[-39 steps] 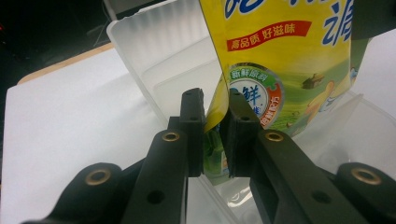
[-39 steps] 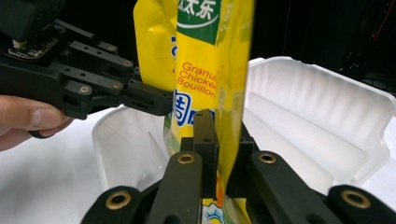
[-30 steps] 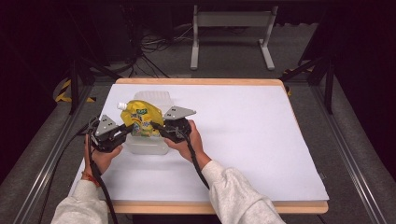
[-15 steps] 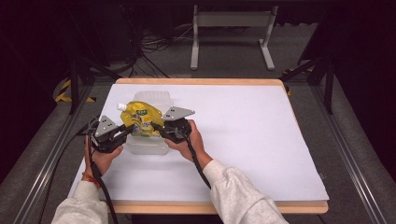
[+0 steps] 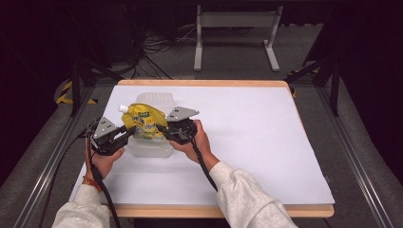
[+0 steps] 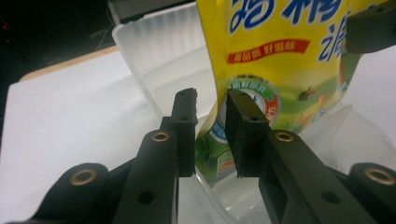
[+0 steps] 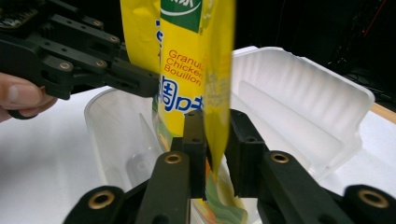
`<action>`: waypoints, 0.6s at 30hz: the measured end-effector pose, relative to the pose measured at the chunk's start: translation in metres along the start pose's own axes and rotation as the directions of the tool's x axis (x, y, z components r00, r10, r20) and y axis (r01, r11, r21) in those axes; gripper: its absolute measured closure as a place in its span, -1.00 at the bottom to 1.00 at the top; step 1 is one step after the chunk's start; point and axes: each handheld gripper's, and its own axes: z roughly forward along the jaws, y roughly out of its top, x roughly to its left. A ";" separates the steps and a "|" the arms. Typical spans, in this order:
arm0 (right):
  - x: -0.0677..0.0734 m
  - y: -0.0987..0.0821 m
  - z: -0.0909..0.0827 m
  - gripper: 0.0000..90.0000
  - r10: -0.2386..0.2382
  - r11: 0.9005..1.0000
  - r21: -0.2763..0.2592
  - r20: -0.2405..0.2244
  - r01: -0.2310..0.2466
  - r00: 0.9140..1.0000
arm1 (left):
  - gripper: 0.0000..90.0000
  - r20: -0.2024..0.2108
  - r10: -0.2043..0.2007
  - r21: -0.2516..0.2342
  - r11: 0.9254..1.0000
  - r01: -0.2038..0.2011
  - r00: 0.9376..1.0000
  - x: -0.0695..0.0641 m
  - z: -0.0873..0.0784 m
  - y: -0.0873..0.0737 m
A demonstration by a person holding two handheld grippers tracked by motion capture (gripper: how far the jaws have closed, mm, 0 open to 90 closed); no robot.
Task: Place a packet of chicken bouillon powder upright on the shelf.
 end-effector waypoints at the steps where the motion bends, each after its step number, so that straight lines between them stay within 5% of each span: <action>1: 0.000 0.001 -0.001 0.73 -0.007 1.000 0.002 0.004 0.007 1.000 | 0.64 -0.004 -0.003 -0.003 1.000 0.003 1.000 0.000 -0.002 0.001; 18: -0.001 0.011 -0.025 0.57 -0.057 0.998 -0.019 0.035 0.058 0.998 | 0.45 -0.024 0.007 -0.059 0.998 -0.009 1.000 -0.015 -0.019 0.006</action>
